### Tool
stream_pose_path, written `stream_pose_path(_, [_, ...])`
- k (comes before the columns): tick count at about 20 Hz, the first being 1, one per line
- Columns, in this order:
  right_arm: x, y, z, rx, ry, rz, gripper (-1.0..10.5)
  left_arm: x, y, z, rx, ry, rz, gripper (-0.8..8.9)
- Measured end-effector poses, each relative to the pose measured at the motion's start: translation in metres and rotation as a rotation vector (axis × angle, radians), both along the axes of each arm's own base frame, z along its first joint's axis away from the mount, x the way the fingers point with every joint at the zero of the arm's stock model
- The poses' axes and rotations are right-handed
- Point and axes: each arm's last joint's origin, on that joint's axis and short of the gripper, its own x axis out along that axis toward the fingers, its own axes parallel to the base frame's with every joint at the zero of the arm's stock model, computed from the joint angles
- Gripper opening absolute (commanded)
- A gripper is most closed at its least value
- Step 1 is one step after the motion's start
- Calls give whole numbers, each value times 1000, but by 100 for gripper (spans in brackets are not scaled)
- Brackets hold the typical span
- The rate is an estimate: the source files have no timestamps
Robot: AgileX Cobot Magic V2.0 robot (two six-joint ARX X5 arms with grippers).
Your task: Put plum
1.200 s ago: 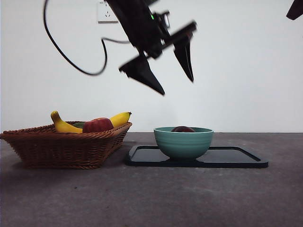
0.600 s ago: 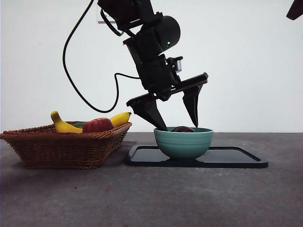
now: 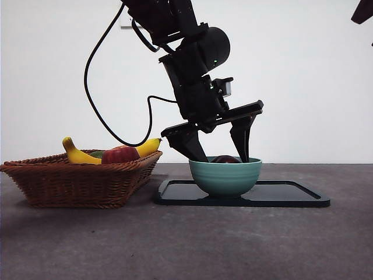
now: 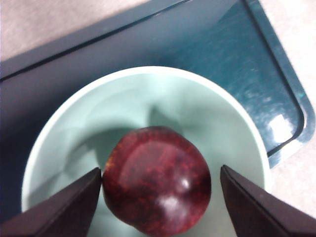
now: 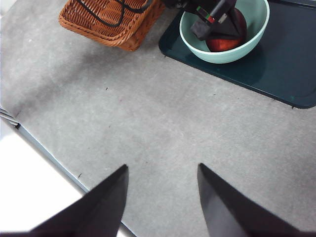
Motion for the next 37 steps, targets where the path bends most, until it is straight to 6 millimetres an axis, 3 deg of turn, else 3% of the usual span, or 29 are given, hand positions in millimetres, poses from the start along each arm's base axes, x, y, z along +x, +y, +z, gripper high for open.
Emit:
stream_pose_path(9, [0, 0, 0, 0, 0, 0, 223, -3, -1, -1, 37, -11, -22, 208])
stream_pose_path(13, [0, 0, 0, -4, -1, -4, 224, -3, -5, 6, 33, -27, -40, 209])
stream_pose_path(18, [0, 0, 0, -4, -1, -4, 224, 1, -8, 42, 1, -85, -58, 209])
stream_pose_path(22, [0, 0, 0, -4, -1, -4, 224, -7, 3, 93, -11, -136, -81, 209])
stream_pose_path(25, [0, 0, 0, -3, -2, -4, 223, -20, 34, 148, -63, -224, -43, 209])
stream_pose_path(29, [0, 0, 0, -3, -2, -4, 223, -44, 87, 205, -37, -315, 50, 209])
stream_pose_path(37, [0, 0, 0, -3, -2, -4, 223, -96, 174, 264, -28, -357, 174, 208])
